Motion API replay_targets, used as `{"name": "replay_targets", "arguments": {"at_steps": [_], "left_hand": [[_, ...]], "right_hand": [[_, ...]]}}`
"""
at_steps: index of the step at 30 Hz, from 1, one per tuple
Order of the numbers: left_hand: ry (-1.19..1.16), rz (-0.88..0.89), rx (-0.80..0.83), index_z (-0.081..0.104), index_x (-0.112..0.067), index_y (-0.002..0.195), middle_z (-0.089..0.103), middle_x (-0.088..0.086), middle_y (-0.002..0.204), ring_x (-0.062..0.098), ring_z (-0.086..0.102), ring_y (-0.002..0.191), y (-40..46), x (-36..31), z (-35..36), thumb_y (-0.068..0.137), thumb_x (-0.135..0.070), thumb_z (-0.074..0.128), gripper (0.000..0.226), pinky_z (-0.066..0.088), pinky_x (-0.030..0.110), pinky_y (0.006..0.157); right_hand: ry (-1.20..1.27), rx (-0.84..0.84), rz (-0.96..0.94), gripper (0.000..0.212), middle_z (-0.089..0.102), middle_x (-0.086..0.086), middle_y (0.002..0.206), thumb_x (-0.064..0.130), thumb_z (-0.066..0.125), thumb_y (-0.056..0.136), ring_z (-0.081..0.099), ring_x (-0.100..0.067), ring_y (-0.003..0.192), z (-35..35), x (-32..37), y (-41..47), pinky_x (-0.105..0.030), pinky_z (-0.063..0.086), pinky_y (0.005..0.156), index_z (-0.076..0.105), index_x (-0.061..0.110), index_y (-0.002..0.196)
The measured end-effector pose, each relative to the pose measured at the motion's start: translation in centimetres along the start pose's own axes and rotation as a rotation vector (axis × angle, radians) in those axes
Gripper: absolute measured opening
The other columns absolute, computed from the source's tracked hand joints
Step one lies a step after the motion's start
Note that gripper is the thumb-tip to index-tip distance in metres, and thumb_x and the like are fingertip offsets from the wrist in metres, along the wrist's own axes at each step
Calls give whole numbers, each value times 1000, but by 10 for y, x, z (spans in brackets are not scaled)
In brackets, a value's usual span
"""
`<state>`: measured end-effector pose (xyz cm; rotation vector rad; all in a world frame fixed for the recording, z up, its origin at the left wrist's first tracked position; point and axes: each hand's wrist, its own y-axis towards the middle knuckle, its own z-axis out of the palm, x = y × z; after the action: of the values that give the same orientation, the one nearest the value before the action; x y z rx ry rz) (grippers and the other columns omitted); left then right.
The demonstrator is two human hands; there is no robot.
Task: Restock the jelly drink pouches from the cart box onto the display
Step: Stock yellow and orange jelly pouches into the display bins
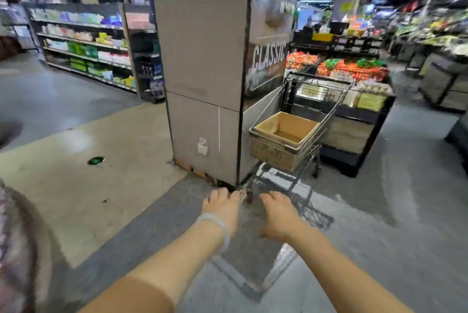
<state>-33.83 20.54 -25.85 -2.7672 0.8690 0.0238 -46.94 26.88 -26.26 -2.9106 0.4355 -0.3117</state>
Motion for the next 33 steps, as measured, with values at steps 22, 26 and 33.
{"name": "replay_targets", "arguments": {"at_steps": [22,26,33], "left_hand": [[62,249,131,24,-17,142,23,12,146,32,24,135,426,-43,-64,82,-19,63,72,29,40,108],[78,244,124,21,-17,144,24,11,145,31,24,136,505,-61,-66,83,-21,62,73,28,40,108],[72,165,100,27,-18,141,28,9,143,30,28,133,657,-96,-95,78,-23,67,74,34,39,105]], "right_hand": [[37,59,272,73,35,-9,134,33,77,73,31,-30,129,-71,-157,352,-39,37,103,38,14,131],[11,8,234,62,35,-11,136,25,71,77,31,-32,130,-78,-199,427,-39,36,104,40,12,129],[-21,-33,153,59,38,-14,134,17,65,78,35,-32,125,-118,-278,567,-36,34,101,41,11,131]]}}
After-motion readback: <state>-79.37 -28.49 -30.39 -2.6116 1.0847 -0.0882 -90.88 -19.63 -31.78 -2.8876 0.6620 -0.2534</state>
